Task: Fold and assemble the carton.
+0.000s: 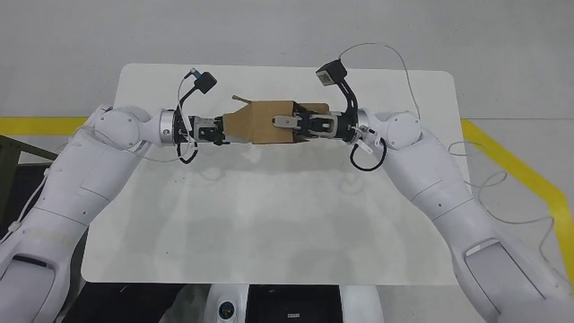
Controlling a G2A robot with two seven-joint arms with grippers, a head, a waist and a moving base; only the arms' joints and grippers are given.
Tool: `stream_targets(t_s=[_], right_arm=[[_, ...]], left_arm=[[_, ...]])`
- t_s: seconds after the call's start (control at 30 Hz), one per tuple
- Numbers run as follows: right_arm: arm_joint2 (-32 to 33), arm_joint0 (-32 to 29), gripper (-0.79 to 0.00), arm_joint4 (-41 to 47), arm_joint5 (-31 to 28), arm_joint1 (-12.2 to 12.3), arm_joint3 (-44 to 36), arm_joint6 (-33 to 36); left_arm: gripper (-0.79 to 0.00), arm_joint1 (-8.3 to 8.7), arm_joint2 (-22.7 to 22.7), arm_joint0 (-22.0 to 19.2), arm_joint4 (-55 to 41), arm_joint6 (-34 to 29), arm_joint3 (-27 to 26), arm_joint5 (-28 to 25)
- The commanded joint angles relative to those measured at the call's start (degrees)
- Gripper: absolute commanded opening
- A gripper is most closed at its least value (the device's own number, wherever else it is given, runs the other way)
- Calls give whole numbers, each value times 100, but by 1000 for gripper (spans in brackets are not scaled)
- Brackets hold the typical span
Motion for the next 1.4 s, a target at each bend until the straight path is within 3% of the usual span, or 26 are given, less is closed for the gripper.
stream_targets(t_s=[0.0,1.37], right_arm=[[1,6,-785,-12,-6,-7,7,-5],[52,-17,-785,-57,57,-61,9,57]], left_arm=[[0,0,9,-6,-5,-2,-4,2],[0,31,172,-66,-117,-10,-63,10]])
